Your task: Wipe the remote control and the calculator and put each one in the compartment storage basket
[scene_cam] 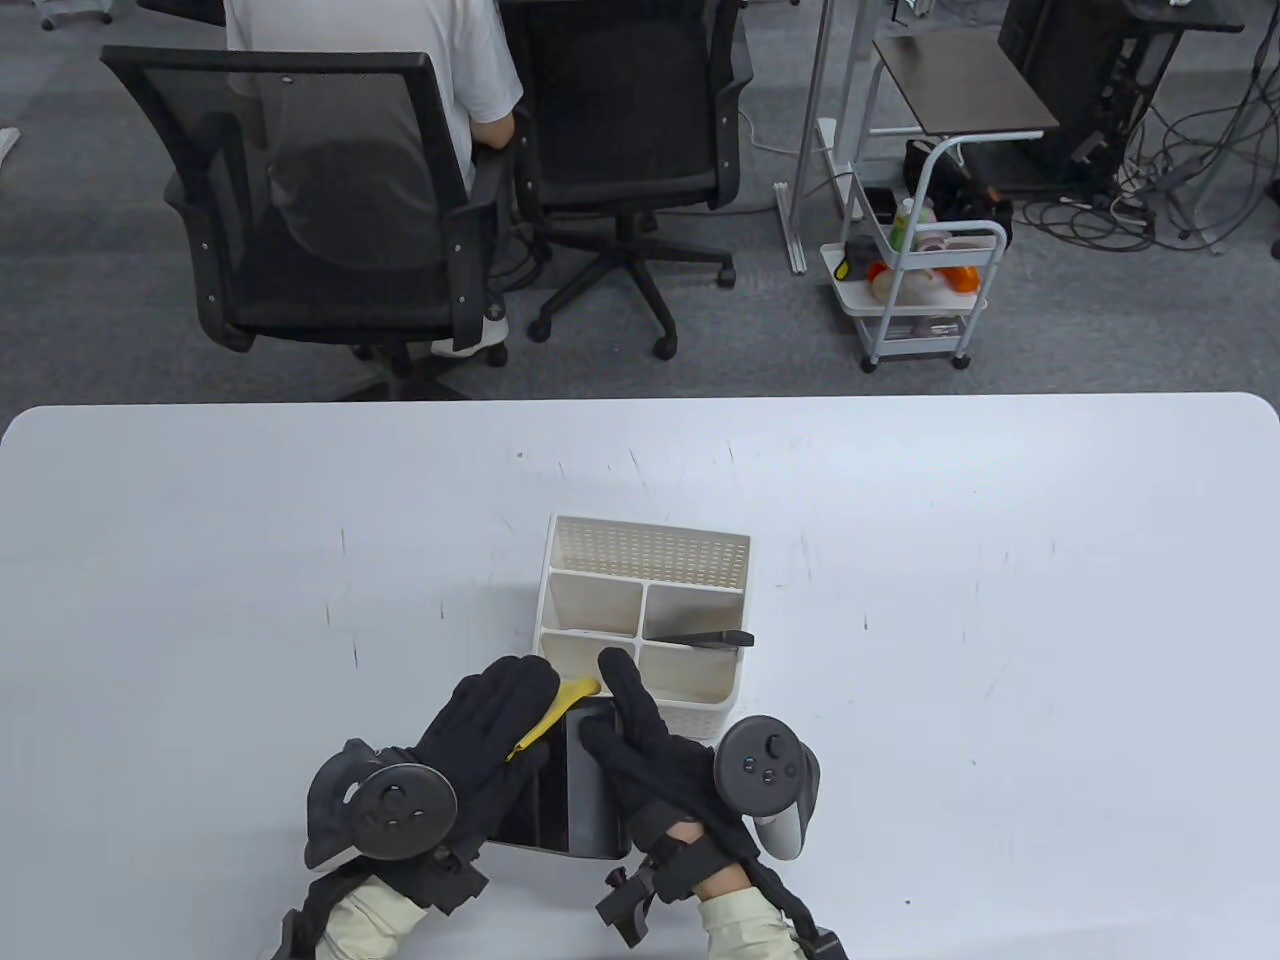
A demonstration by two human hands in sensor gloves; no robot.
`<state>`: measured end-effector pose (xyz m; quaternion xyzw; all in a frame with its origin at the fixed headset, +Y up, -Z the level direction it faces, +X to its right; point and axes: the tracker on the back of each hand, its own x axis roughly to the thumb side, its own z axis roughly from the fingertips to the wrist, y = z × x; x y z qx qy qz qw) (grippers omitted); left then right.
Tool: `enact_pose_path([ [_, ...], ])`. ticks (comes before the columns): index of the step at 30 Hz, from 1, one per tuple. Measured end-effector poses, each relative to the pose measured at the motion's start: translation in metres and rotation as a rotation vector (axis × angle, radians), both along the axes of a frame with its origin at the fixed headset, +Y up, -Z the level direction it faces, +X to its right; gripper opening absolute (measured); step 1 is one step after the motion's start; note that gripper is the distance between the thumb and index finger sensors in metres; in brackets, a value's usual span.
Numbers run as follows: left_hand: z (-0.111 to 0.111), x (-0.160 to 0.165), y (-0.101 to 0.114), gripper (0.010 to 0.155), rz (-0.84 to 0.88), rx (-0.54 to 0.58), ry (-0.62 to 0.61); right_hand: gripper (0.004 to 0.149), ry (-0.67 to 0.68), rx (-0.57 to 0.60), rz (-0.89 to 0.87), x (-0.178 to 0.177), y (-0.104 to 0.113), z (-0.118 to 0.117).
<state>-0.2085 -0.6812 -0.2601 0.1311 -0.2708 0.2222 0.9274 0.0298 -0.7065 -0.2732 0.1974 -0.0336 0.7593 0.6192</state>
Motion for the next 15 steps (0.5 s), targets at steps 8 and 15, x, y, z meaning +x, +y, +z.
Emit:
enact_pose_path([
  [8,0.003,0.007,-0.001,0.060,0.009,0.023,-0.015,0.069,-0.001,-0.012,-0.009,0.001,-0.004,-0.001],
  [15,0.009,0.016,0.001,0.060,0.031,0.037,-0.083,0.070,-0.003,-0.023,-0.014,0.000,-0.004,-0.002],
])
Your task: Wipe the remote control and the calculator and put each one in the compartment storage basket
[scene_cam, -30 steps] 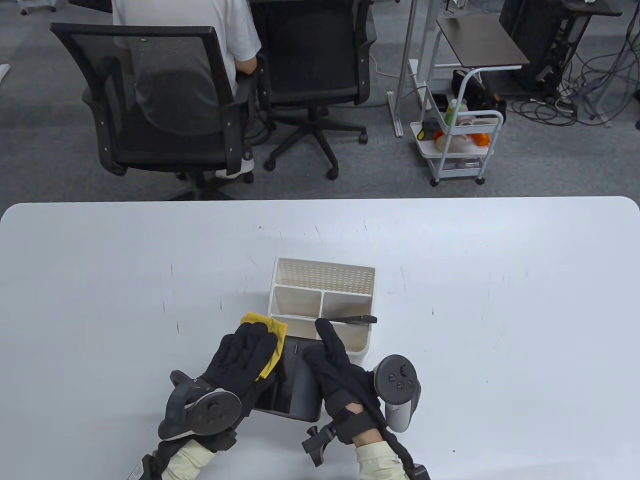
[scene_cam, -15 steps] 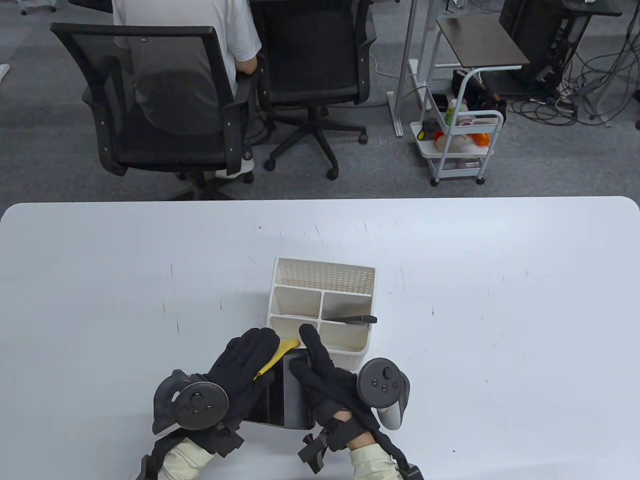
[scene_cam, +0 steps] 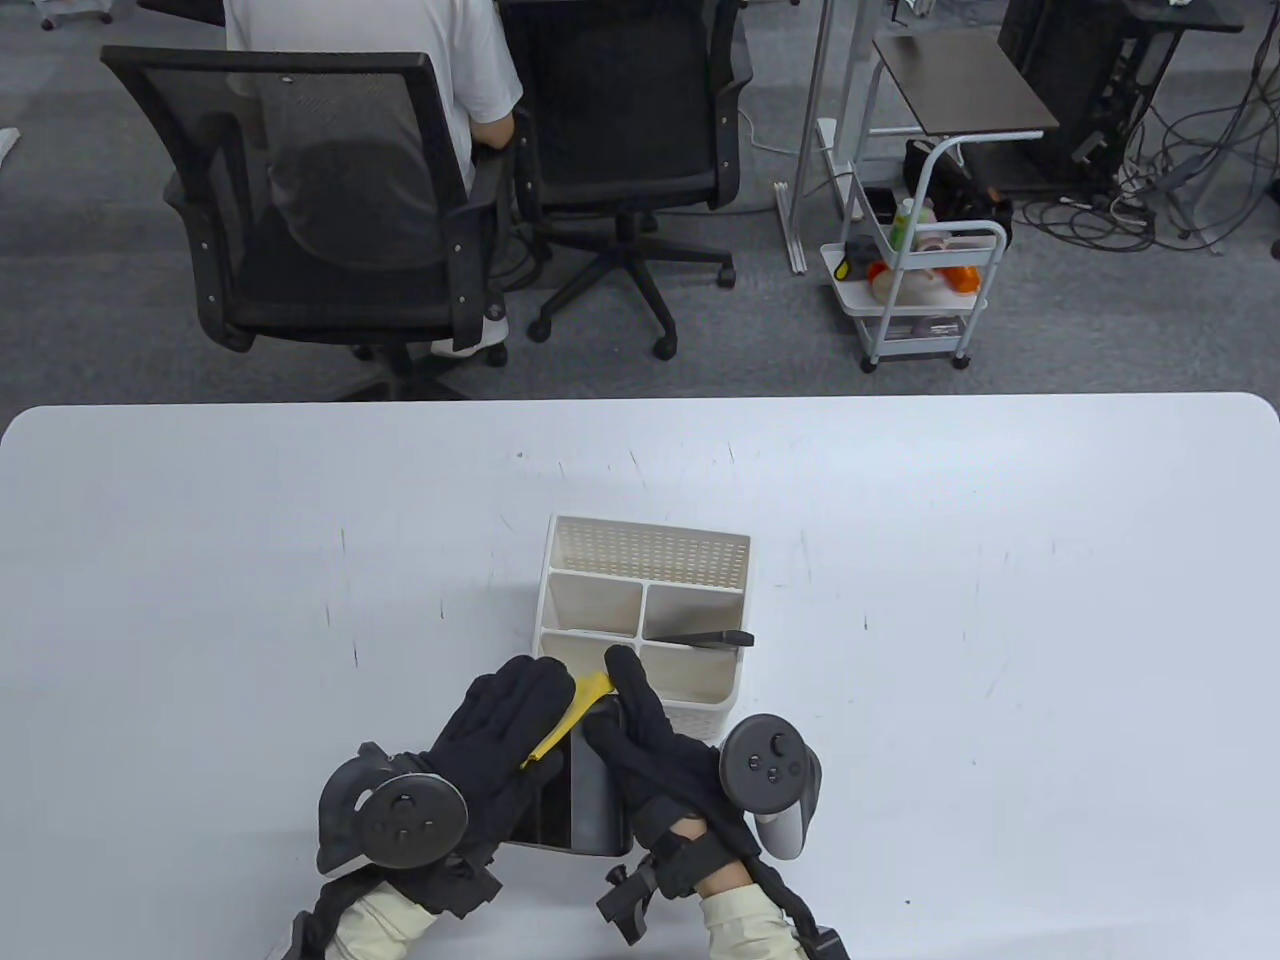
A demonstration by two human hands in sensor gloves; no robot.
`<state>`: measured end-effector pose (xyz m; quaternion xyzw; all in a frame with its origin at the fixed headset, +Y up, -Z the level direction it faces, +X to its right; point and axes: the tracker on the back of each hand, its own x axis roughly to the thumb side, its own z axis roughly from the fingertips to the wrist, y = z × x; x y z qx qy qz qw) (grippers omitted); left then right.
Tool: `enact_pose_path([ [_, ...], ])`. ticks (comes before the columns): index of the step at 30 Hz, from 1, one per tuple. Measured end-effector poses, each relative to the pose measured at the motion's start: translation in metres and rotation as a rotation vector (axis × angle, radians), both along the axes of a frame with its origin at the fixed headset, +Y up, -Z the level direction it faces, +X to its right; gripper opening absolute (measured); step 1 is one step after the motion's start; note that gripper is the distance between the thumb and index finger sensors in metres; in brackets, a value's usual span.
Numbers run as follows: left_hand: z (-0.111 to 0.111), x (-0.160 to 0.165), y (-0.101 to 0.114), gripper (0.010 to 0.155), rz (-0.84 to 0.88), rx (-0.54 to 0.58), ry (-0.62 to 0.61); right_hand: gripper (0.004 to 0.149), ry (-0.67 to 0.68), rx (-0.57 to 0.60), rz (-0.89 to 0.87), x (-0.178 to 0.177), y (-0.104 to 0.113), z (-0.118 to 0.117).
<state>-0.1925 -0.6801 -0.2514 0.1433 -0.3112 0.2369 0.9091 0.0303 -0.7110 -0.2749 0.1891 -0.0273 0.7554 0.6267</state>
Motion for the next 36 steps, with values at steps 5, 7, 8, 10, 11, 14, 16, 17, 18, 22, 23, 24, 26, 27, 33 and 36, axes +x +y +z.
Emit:
enact_pose_path([
  [5,0.006,0.007,0.000,0.059,-0.065,0.071,-0.010,0.070,-0.058,-0.039,-0.118,0.010,-0.002,-0.002],
  [7,0.009,0.011,0.000,0.058,-0.081,0.076,-0.037,0.070,-0.092,-0.055,-0.173,0.016,-0.003,-0.003],
  [8,0.011,0.014,0.000,0.058,-0.093,0.083,-0.052,0.070,-0.128,-0.064,-0.211,0.020,-0.004,-0.003],
  [10,0.015,0.020,0.001,0.058,-0.124,0.102,-0.075,0.070,-0.184,-0.067,-0.258,0.028,-0.005,-0.004],
  [11,0.019,0.025,0.001,0.058,-0.145,0.113,-0.086,0.069,-0.213,-0.067,-0.279,0.033,-0.005,-0.005],
  [14,0.025,0.034,0.002,0.058,-0.190,0.146,-0.106,0.069,-0.283,-0.068,-0.328,0.044,-0.005,-0.004],
  [16,0.027,0.038,0.002,0.059,-0.207,0.168,-0.108,0.069,-0.306,-0.072,-0.362,0.050,-0.004,-0.005],
  [17,0.027,0.039,0.002,0.059,-0.204,0.171,-0.107,0.069,-0.299,-0.078,-0.364,0.050,-0.004,-0.005],
  [18,0.027,0.038,0.002,0.059,-0.199,0.165,-0.105,0.068,-0.294,-0.083,-0.353,0.050,-0.005,-0.005],
  [22,0.021,0.033,-0.002,0.059,-0.182,0.126,-0.079,0.068,-0.218,-0.089,-0.273,0.040,-0.006,-0.006],
  [23,0.018,0.030,-0.003,0.059,-0.174,0.123,-0.064,0.068,-0.189,-0.084,-0.242,0.034,-0.006,-0.006],
  [24,0.016,0.027,-0.003,0.059,-0.165,0.120,-0.050,0.068,-0.173,-0.079,-0.224,0.030,-0.005,-0.006],
  [26,0.012,0.020,-0.002,0.060,-0.135,0.107,-0.011,0.068,-0.135,-0.066,-0.191,0.022,-0.003,-0.004],
  [27,0.009,0.016,-0.002,0.060,-0.120,0.098,0.015,0.068,-0.114,-0.060,-0.180,0.018,-0.002,-0.004],
  [33,-0.001,-0.003,-0.005,0.060,-0.096,0.059,0.101,0.068,-0.115,-0.039,-0.222,0.017,0.001,-0.001],
  [36,-0.001,-0.002,-0.007,0.060,-0.106,0.051,0.082,0.067,-0.188,-0.053,-0.284,0.025,-0.001,-0.001],
])
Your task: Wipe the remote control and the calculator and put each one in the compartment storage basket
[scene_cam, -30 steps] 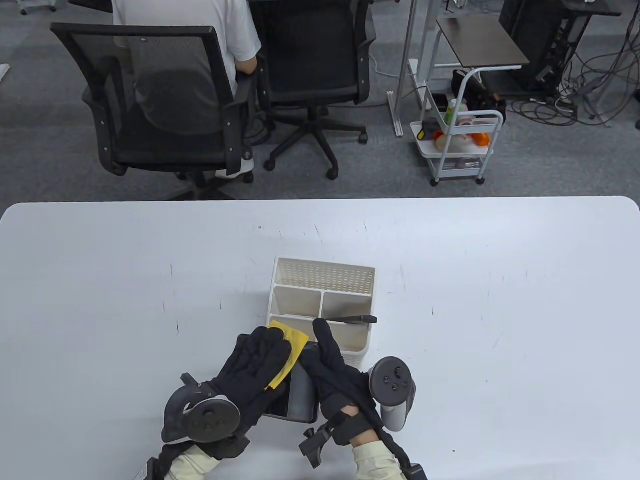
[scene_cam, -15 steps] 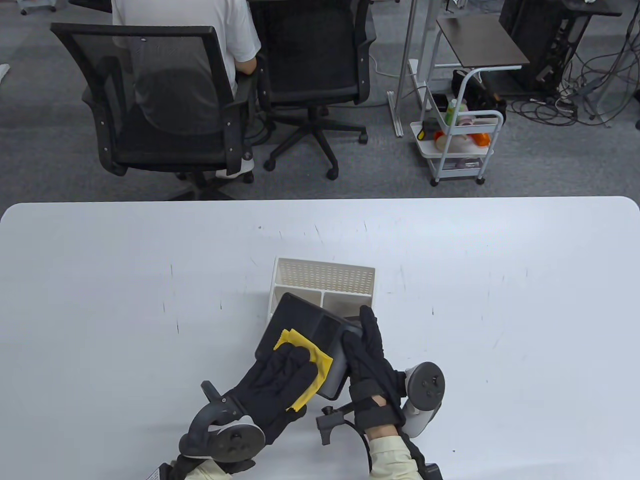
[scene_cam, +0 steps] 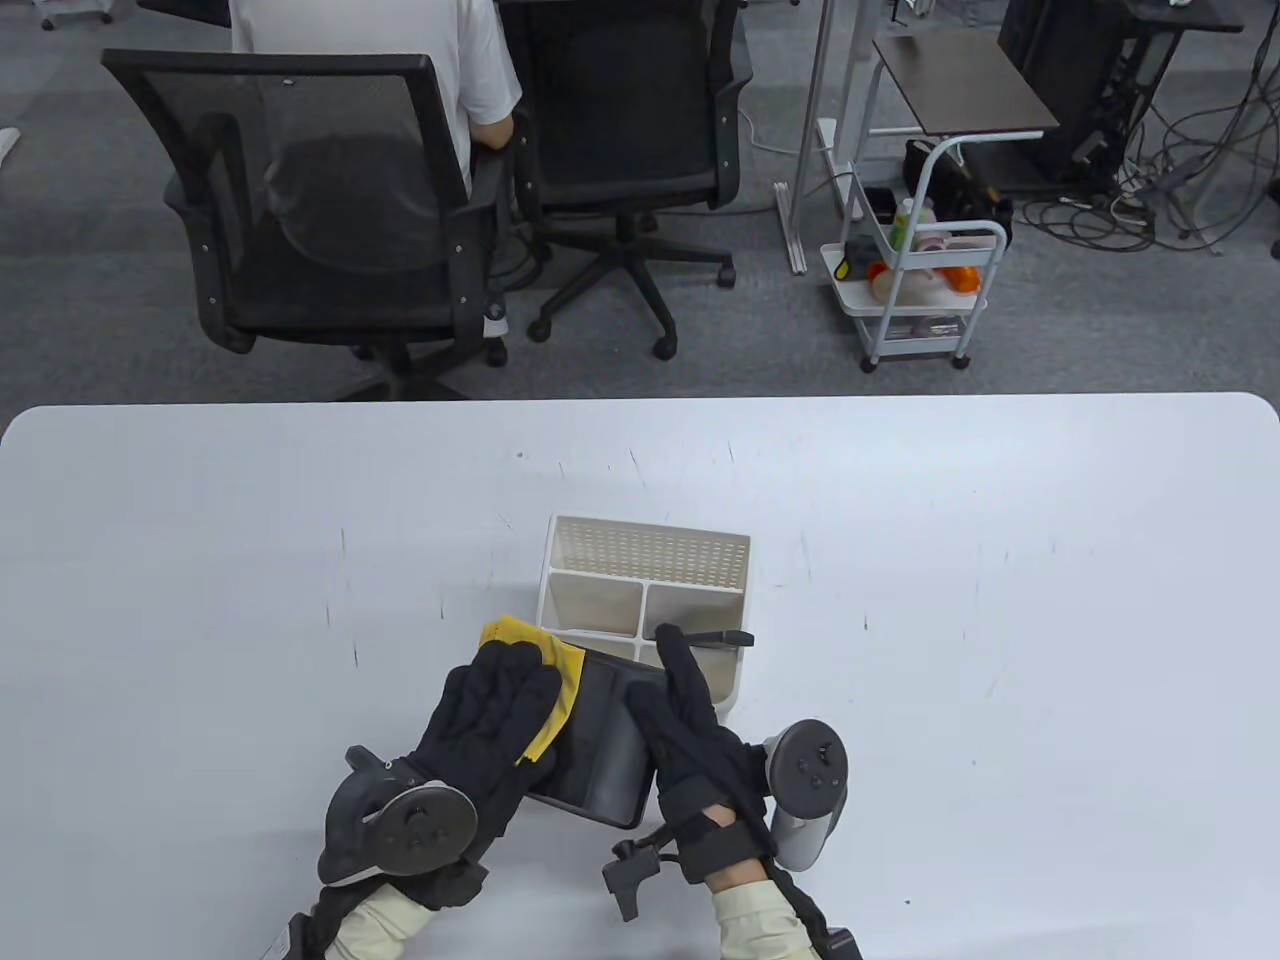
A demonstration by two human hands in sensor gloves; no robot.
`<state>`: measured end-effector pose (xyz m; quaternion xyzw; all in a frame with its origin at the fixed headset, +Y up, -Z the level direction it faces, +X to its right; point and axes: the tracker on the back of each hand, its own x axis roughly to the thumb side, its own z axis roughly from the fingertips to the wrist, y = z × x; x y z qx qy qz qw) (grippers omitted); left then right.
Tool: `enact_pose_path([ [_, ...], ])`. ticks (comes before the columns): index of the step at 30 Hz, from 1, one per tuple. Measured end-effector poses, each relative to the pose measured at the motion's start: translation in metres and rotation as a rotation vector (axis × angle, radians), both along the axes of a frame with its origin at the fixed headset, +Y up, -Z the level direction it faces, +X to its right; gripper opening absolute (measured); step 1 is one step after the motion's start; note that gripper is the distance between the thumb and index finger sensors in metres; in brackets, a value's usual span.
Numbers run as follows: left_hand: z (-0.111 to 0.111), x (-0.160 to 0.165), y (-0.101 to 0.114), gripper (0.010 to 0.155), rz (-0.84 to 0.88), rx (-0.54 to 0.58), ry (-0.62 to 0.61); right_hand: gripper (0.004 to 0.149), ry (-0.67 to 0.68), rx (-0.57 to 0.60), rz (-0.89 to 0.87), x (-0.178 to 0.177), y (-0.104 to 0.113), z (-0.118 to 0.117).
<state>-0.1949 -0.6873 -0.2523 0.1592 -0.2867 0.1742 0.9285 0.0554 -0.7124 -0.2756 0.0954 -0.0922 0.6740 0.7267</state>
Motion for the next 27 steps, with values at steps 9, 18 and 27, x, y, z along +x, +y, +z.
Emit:
enact_pose_path([
  [9,0.009,0.017,0.003,0.072,-0.164,0.144,-0.001,0.067,-0.090,-0.033,-0.141,0.017,-0.002,0.000],
  [18,0.013,0.008,0.010,0.061,-0.146,0.360,0.098,0.069,-0.034,-0.023,-0.079,-0.008,0.000,0.004],
  [27,0.000,-0.019,0.014,0.056,0.244,0.163,0.156,0.085,0.066,0.015,-0.029,-0.008,-0.003,-0.001],
])
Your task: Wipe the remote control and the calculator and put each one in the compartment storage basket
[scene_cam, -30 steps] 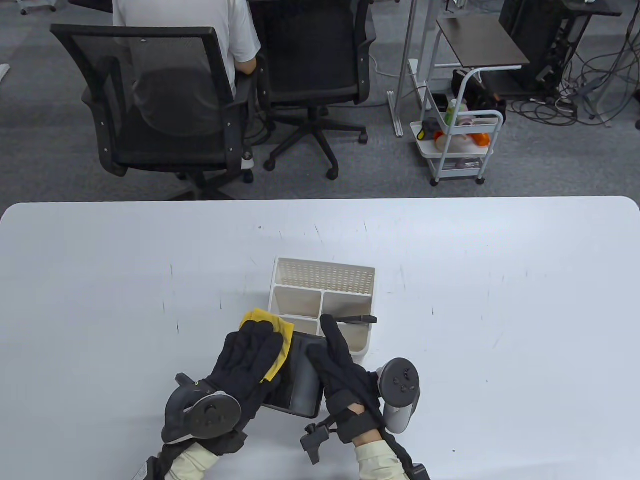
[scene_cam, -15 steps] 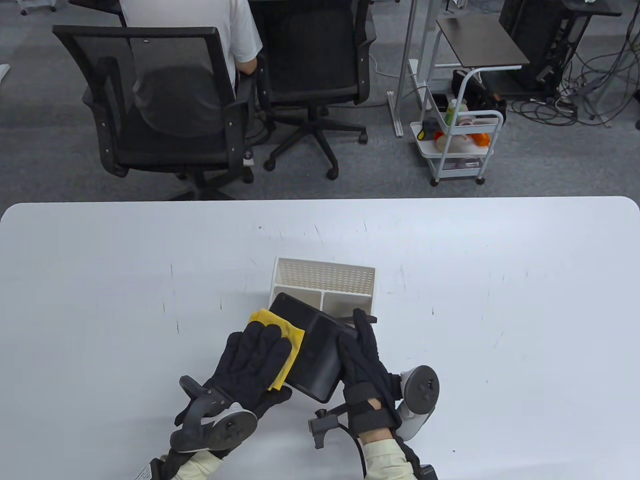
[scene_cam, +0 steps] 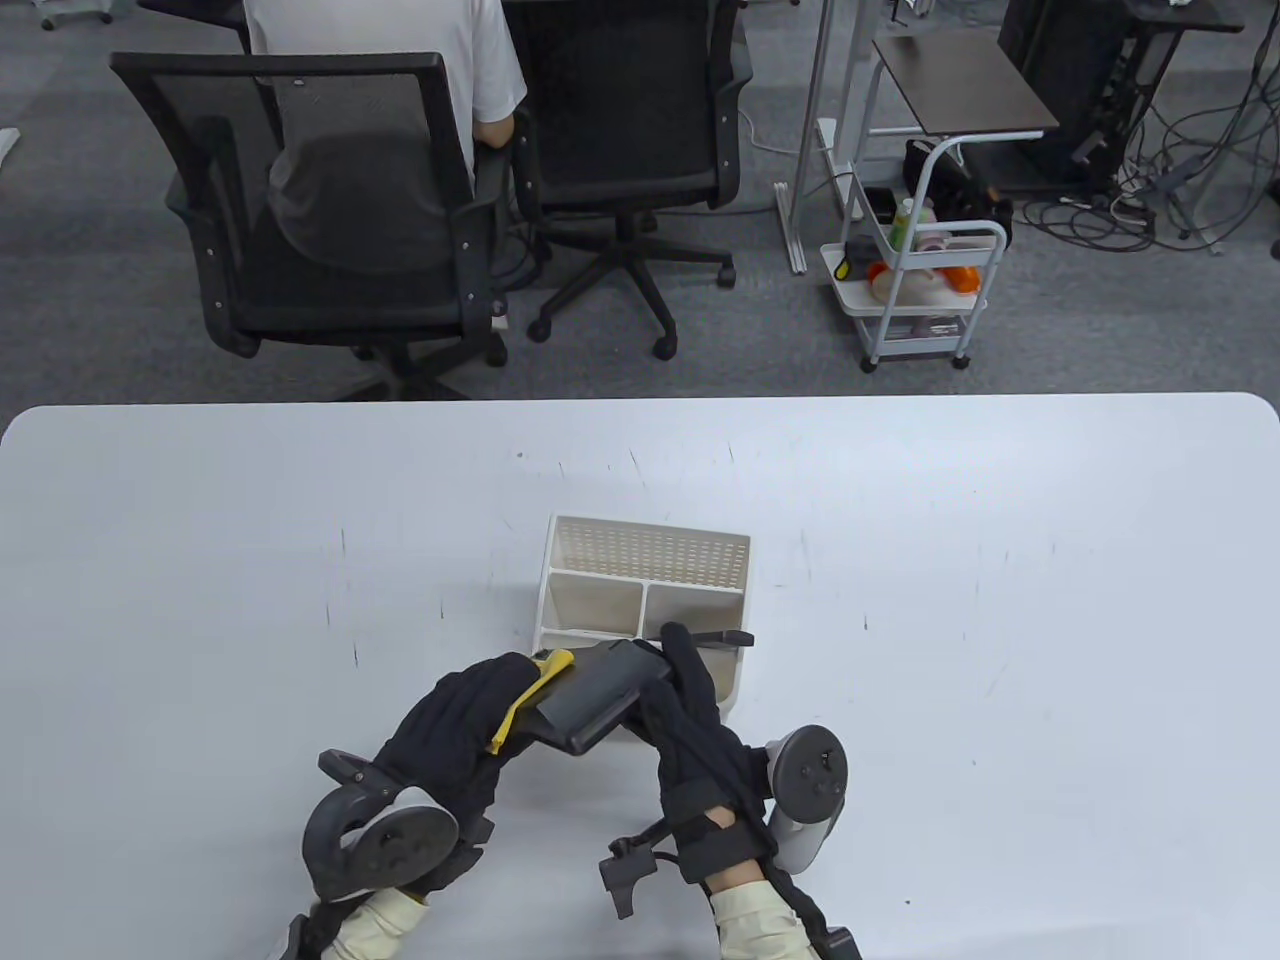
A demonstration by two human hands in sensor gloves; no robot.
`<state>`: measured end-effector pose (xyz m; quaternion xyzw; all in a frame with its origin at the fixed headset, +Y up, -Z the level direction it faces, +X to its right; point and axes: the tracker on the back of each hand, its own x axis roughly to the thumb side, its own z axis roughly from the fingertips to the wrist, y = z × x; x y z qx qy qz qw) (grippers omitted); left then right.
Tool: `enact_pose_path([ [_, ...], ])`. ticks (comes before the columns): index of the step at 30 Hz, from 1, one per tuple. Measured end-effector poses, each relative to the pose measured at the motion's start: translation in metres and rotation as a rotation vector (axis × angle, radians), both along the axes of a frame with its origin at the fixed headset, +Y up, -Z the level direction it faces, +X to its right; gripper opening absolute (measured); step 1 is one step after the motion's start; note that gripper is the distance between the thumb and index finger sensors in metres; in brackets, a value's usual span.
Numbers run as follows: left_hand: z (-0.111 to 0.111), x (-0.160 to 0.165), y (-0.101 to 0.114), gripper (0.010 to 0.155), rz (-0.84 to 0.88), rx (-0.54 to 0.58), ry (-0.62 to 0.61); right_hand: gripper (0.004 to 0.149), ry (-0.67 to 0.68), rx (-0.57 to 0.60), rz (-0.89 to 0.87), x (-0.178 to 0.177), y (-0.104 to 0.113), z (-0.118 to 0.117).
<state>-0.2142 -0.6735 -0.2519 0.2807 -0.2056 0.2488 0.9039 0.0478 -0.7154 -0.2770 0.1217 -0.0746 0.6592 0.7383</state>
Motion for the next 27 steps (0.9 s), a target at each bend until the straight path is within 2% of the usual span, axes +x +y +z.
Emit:
enact_pose_path([
  [5,-0.011,-0.013,-0.007,0.055,0.273,-0.192,-0.132,0.084,0.029,0.042,0.147,-0.005,0.002,-0.001],
  [10,-0.016,-0.011,-0.013,0.055,0.412,-0.336,-0.271,0.078,0.007,0.087,0.233,-0.009,0.002,0.000],
  [13,-0.019,-0.014,-0.015,0.057,0.431,-0.371,-0.303,0.066,-0.050,0.105,0.202,-0.006,0.007,0.001],
  [15,-0.019,-0.015,-0.016,0.058,0.491,-0.388,-0.328,0.063,-0.092,0.118,0.232,-0.005,0.009,0.003],
  [20,-0.019,-0.024,-0.015,0.053,0.582,-0.375,-0.353,0.062,-0.138,0.124,0.264,0.000,0.013,0.004],
  [24,-0.018,-0.030,-0.014,0.052,0.669,-0.369,-0.382,0.062,-0.175,0.177,0.382,0.003,0.019,0.005],
  [27,-0.019,-0.031,-0.013,0.052,0.646,-0.358,-0.384,0.063,-0.201,0.247,0.495,0.001,0.024,0.007],
])
